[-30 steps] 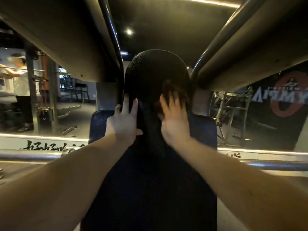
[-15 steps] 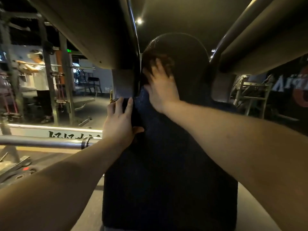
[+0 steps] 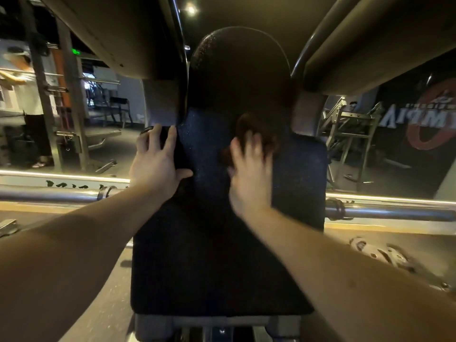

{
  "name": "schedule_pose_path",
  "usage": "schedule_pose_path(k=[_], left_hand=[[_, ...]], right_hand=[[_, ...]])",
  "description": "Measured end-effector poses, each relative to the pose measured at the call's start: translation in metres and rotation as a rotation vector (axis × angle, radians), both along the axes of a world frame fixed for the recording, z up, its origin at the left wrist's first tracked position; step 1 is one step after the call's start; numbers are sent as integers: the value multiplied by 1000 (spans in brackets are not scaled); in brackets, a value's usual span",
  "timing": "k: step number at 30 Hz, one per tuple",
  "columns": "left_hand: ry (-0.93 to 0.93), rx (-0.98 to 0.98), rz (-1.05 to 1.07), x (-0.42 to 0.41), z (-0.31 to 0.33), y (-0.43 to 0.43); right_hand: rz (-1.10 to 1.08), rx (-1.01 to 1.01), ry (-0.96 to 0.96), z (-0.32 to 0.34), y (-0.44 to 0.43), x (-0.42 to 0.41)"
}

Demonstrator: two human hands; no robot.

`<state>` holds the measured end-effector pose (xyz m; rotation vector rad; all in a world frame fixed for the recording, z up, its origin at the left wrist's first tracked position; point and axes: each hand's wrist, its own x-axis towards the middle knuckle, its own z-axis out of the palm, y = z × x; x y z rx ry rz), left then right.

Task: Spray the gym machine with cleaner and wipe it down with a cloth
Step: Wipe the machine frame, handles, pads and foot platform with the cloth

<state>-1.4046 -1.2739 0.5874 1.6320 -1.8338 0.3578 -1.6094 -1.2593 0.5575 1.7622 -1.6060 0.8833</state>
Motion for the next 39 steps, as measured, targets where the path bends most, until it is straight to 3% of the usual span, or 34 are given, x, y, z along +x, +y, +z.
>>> schedule_pose_path(k=[3, 6, 9, 11, 15, 18, 21, 23, 26, 28, 30, 39], left_hand=[[-4, 37, 37, -8, 2, 7], [-45, -12, 31, -13, -1, 16], [-150, -80, -77, -27, -14, 26], [-210, -33, -128, -39, -28, 30], [-228, 49, -76, -55, -51, 40], [-245, 116, -64, -58, -67, 67], [-245, 217, -158, -61, -79, 118], [-115, 377, -218, -56, -88, 156], [482, 704, -363, -38, -88, 221], [726, 795, -424, -17, -84, 267], [741, 829, -466, 6, -75, 322], [684, 749, -415, 59, -3, 492]], right_hand=[[192, 195, 160, -74, 43, -11], [182, 201, 309, -52, 44, -59], [-108, 126, 164, 18, 21, -97], [-123, 136, 90, 32, 14, -105], [-88, 170, 47, -57, 43, -71], [17, 360, 10, -108, 80, -61], [173, 523, -228, -101, 121, -48], [301, 675, -594, -92, 164, -27], [422, 1028, -1231, -83, 233, 1], [494, 1221, -1518, -74, 272, 14], [579, 1336, -1603, -58, 312, 28], [685, 1569, -1405, 22, 460, 79]])
